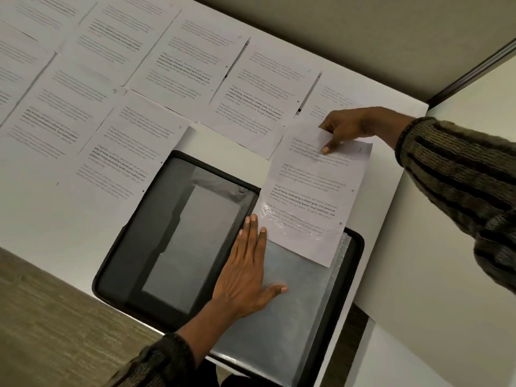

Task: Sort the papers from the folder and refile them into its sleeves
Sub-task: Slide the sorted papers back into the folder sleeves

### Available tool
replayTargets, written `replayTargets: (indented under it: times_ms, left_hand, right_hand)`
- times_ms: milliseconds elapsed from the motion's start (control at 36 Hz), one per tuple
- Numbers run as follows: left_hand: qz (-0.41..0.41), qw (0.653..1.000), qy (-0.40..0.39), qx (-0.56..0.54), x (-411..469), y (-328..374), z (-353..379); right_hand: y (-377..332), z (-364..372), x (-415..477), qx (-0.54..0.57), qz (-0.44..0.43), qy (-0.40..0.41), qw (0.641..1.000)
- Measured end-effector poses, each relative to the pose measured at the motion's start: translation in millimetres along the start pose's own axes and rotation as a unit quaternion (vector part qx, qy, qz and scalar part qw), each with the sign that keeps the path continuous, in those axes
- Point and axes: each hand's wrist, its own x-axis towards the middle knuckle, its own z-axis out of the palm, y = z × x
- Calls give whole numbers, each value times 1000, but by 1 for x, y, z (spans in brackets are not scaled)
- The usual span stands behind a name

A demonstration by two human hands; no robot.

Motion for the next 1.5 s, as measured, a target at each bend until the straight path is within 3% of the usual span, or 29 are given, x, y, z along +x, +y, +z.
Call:
replayTargets:
  times_ms: [806,1500]
  left_hand:
    - [27,999,-27,29,-33,15,11]
    - [48,997,-27,47,-37,18,17]
  right_hand:
    - [-6,40,1,-44,34,-43,998]
    - [-20,82,-9,-70,-3,-65,995]
